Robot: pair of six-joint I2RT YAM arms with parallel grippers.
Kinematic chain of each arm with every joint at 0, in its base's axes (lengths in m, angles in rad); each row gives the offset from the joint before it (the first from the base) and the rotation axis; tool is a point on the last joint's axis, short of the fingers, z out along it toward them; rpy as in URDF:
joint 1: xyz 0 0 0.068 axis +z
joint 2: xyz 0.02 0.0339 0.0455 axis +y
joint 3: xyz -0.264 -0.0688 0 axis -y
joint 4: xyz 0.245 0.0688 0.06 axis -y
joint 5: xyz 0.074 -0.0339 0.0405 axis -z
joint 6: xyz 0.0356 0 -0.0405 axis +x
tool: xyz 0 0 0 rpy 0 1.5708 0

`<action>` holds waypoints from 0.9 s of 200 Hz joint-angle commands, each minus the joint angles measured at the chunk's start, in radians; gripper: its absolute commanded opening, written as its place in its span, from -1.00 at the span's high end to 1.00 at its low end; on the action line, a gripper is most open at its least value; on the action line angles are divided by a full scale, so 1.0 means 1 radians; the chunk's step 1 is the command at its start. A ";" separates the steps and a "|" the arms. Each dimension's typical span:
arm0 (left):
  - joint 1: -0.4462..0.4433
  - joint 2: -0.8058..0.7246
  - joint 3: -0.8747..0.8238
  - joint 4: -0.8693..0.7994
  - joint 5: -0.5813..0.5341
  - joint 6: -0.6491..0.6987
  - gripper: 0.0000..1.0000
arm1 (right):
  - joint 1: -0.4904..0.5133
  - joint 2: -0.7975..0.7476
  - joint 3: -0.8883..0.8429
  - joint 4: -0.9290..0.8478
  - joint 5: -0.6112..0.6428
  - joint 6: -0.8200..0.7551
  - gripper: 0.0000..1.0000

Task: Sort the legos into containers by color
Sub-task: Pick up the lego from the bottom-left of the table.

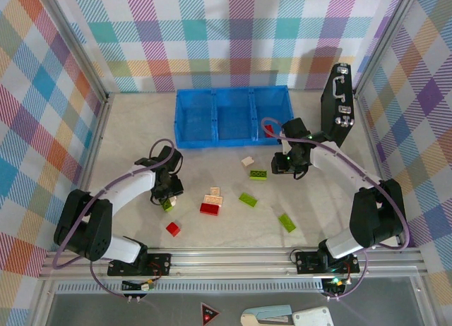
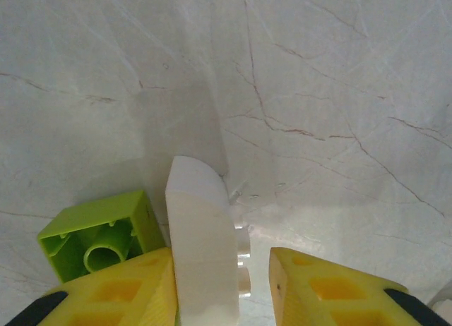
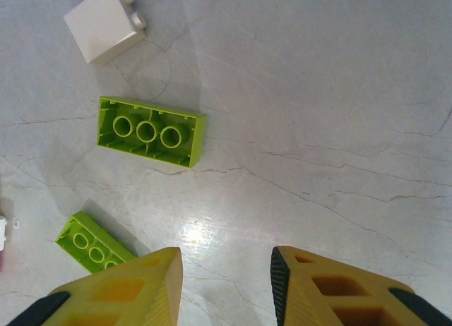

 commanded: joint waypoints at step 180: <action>-0.054 0.101 0.026 0.039 0.017 0.024 0.34 | 0.006 -0.040 -0.042 0.002 -0.001 -0.008 0.23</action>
